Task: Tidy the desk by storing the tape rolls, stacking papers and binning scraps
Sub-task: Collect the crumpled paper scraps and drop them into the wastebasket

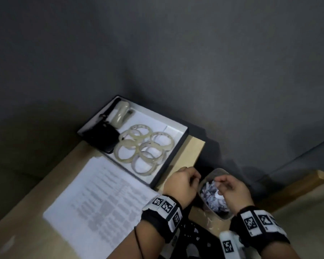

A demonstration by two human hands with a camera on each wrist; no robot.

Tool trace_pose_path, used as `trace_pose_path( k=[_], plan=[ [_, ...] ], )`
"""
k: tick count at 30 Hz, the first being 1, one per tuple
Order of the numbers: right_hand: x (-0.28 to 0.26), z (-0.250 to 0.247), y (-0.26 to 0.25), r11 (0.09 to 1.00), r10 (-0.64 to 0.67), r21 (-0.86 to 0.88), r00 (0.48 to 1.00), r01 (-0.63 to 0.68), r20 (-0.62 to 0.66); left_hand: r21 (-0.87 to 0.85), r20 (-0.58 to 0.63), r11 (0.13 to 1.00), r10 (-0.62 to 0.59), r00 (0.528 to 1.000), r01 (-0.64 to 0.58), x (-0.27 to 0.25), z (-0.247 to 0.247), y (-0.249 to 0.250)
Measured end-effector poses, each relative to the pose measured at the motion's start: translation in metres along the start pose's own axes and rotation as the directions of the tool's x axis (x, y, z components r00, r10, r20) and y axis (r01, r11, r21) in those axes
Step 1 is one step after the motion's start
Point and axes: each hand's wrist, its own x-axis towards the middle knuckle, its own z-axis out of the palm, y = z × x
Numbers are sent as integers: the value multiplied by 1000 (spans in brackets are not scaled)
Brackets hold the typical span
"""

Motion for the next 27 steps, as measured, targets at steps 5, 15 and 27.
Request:
trace_pose_path(
  k=[5,15,27],
  plan=[
    [-43,47,-59,990,-142,20,984,141,106,38,-164,998,-46,985,53,-61,-66,-19],
    [-151,181,-111,940,-222,-124,844,319,488,5,-417,941,-305,856,337,-221,-156,-113],
    [-271,313,-113,672,-22,-393,548,627,836,-94,-524,756,-591,614,648,-418,-189,-215]
  ],
)
